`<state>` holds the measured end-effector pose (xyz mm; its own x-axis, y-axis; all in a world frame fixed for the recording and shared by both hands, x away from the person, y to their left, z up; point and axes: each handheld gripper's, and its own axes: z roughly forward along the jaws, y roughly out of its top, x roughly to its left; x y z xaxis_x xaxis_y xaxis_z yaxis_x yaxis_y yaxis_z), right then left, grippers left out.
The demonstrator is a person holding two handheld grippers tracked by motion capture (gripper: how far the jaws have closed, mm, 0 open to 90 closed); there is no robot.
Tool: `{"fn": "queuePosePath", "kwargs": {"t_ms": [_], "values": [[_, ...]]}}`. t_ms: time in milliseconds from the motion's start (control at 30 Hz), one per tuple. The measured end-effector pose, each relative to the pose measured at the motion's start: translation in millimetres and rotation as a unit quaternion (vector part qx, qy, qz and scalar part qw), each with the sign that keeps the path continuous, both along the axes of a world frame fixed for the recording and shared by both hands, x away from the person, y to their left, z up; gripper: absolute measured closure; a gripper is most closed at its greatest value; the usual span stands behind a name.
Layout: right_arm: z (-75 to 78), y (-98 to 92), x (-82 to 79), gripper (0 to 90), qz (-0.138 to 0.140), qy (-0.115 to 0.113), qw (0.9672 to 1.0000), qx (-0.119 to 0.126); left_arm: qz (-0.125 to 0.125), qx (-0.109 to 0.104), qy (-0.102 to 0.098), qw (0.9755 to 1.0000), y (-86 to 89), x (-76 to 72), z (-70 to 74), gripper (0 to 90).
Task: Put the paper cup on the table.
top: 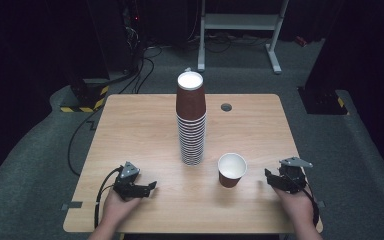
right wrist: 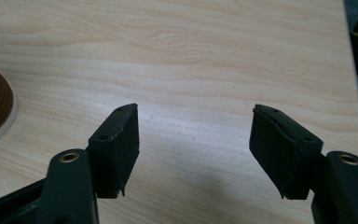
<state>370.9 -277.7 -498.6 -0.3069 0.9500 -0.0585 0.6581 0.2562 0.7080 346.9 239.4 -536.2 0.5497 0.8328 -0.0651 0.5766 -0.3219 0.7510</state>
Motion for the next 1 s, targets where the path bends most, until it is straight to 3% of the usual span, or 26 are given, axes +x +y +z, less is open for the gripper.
{"fn": "queuePosePath", "kwargs": {"t_ms": [167, 300, 433, 733, 1000], "values": [[-18.0, 1.5, -2.1, 26.9, -0.003, 0.004, 1.0, 0.0, 0.003, 0.015, 0.001, 0.9999, -2.5, 0.4, -0.5, 12.0], [-31.3, 0.2, -8.7, 24.8, 0.016, -0.004, 0.9998, 0.014, 0.008, 0.027, -0.001, 0.9996, -4.4, 0.0, -0.5, 13.6], [-31.7, -2.0, -9.7, 23.0, 0.014, 0.001, 0.9997, 0.02, 0.018, 0.037, -0.005, 0.9991, -6.1, -0.7, -0.7, 13.9], [-31.6, -0.4, -9.4, 22.4, 0.015, 0.002, 0.9997, 0.021, 0.049, 0.037, 0.0, 0.9981, -6.9, -0.4, -1.0, 11.5], [-31.6, -0.6, -9.4, 21.9, 0.014, 0.002, 0.9997, 0.02, 0.054, 0.036, 0.0, 0.9979, -7.0, -1.0, -1.1, 11.5]]}}
